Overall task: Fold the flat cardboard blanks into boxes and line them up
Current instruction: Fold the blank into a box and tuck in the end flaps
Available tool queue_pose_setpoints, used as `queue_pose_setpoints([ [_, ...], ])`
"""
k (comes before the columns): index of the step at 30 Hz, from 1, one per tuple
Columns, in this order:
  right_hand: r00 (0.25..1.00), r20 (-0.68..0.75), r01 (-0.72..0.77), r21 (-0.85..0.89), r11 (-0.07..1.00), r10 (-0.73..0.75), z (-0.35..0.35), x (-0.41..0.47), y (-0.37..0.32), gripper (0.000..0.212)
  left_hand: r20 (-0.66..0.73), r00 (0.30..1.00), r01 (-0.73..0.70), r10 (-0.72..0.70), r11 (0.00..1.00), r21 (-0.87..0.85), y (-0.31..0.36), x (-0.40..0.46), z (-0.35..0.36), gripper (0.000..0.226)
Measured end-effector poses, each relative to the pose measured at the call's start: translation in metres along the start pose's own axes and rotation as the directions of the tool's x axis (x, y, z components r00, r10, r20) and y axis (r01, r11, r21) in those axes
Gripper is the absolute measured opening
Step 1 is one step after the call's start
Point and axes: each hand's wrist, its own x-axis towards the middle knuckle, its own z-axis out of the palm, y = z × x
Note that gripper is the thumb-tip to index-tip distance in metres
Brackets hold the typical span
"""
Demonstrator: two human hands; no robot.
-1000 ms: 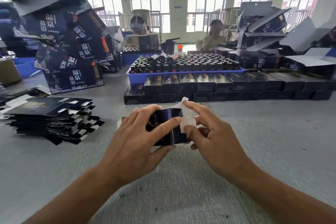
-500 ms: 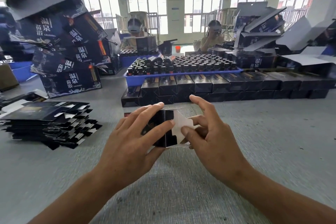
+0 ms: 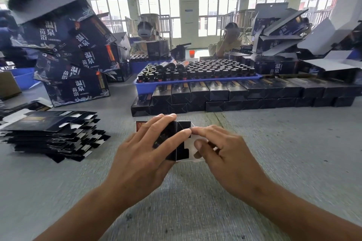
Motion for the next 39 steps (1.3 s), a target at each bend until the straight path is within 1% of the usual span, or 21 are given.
queue_pose_setpoints([
  [2, 0.999, 0.043, -0.011, -0.011, 1.000, 0.012, -0.002, 0.000, -0.002, 0.039, 0.008, 1.000, 0.007, -0.007, 1.000, 0.004, -0.002, -0.001, 0.001, 0.052],
  [5, 0.989, 0.146, -0.018, -0.040, 0.999, 0.023, -0.005, 0.000, -0.003, 0.073, 0.008, 1.000, 0.030, -0.030, 1.000, -0.006, -0.004, -0.002, 0.001, 0.047],
  [6, 0.984, 0.175, -0.015, -0.046, 0.999, 0.022, -0.006, 0.000, -0.004, 0.076, 0.009, 0.999, 0.035, -0.035, 0.999, -0.008, -0.005, -0.002, 0.001, 0.048],
  [8, 0.987, 0.162, 0.001, -0.046, 0.999, 0.007, -0.006, 0.000, -0.003, 0.067, 0.010, 0.999, 0.033, -0.033, 0.999, -0.009, -0.005, -0.002, 0.002, 0.052],
  [12, 1.000, 0.026, -0.014, -0.033, 0.999, 0.015, -0.004, 0.000, -0.003, 0.044, 0.001, 1.000, -0.003, 0.003, 1.000, -0.015, -0.002, -0.001, 0.000, 0.047],
  [16, 0.999, -0.036, -0.013, -0.024, 1.000, 0.013, -0.002, -0.002, -0.003, 0.035, 0.019, 0.999, -0.048, 0.047, 0.999, 0.026, 0.000, 0.000, -0.001, 0.044],
  [20, 0.999, -0.053, 0.001, -0.035, 0.999, -0.003, 0.000, -0.003, -0.002, 0.035, 0.054, 0.996, -0.081, 0.076, 0.993, 0.082, -0.001, 0.000, -0.002, 0.051],
  [23, 0.999, -0.033, -0.014, 0.030, 0.999, 0.015, 0.000, -0.004, 0.000, 0.051, 0.039, 0.997, -0.063, 0.060, 0.993, 0.096, -0.002, 0.000, -0.003, 0.051],
  [25, 0.998, -0.010, -0.056, 0.092, 0.994, 0.057, -0.001, -0.003, 0.001, 0.061, 0.023, 0.999, -0.045, 0.042, 0.994, 0.103, -0.004, 0.000, -0.004, 0.050],
  [27, 0.994, 0.011, -0.106, 0.171, 0.980, 0.105, -0.002, -0.002, 0.000, 0.061, 0.008, 0.999, -0.036, 0.035, 0.994, 0.103, -0.005, -0.001, -0.004, 0.048],
  [29, 0.991, 0.024, -0.135, 0.275, 0.952, 0.134, -0.002, 0.000, 0.000, 0.052, -0.009, 0.999, -0.036, 0.037, 0.995, 0.096, -0.005, -0.001, -0.004, 0.045],
  [31, 0.988, 0.026, -0.152, 0.362, 0.920, 0.153, -0.003, 0.002, -0.001, 0.036, -0.024, 0.999, -0.021, 0.023, 0.998, 0.061, -0.002, 0.000, -0.004, 0.051],
  [32, 0.986, 0.026, -0.160, 0.385, 0.909, 0.162, -0.003, 0.003, -0.001, 0.031, -0.029, 1.000, -0.003, 0.003, 1.000, 0.029, 0.001, 0.000, -0.004, 0.057],
  [36, 0.982, 0.016, -0.181, 0.389, 0.903, 0.190, -0.001, 0.004, -0.001, 0.027, -0.037, 0.997, 0.070, -0.073, 0.993, -0.091, 0.008, 0.002, -0.005, 0.087],
  [39, 0.979, 0.040, -0.201, 0.397, 0.896, 0.201, 0.000, 0.004, -0.001, 0.022, -0.040, 0.994, 0.097, -0.101, 0.990, -0.104, 0.013, 0.003, -0.006, 0.093],
])
